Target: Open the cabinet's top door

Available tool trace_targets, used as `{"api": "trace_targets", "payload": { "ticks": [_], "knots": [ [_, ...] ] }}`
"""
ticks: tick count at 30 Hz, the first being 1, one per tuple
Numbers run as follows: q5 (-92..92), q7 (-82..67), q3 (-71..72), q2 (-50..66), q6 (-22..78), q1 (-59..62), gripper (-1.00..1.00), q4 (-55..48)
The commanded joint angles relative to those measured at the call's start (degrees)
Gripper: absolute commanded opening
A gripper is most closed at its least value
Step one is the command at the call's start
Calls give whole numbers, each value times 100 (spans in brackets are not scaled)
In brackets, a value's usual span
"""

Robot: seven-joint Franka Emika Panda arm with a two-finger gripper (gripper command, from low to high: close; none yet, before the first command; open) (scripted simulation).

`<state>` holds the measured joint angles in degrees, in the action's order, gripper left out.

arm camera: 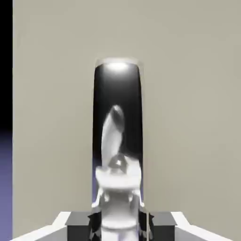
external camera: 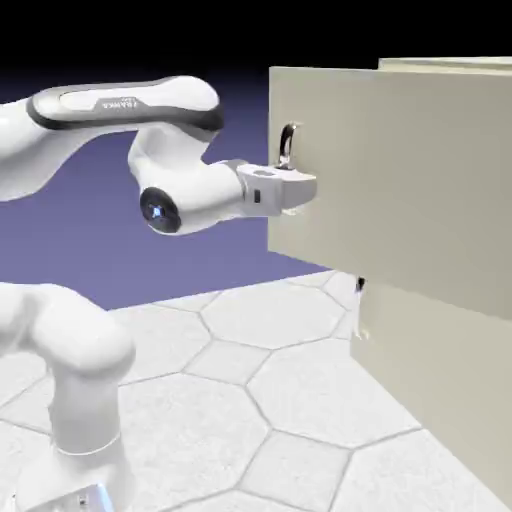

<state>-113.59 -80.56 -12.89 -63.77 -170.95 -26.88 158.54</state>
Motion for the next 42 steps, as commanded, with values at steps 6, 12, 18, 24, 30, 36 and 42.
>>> {"api": "trace_targets", "payload": {
  "ticks": [6,12,18,24,30,36,42],
  "knots": [
    [1494,1191,-286,-654,-178,-286,-100,406],
    [2989,2574,-350,-1142,457,272,-100,844],
    [4450,3635,-757,-1735,1827,1302,-100,1162],
    [5665,4122,-1603,-2115,3322,2163,-100,1132],
    [6745,4303,-2679,-2142,4818,2649,-100,708],
    [7699,4363,-3793,-1911,6313,2559,-100,-181],
    [8398,4435,-4708,-1668,7685,1912,-100,-1414]
  ]
}}
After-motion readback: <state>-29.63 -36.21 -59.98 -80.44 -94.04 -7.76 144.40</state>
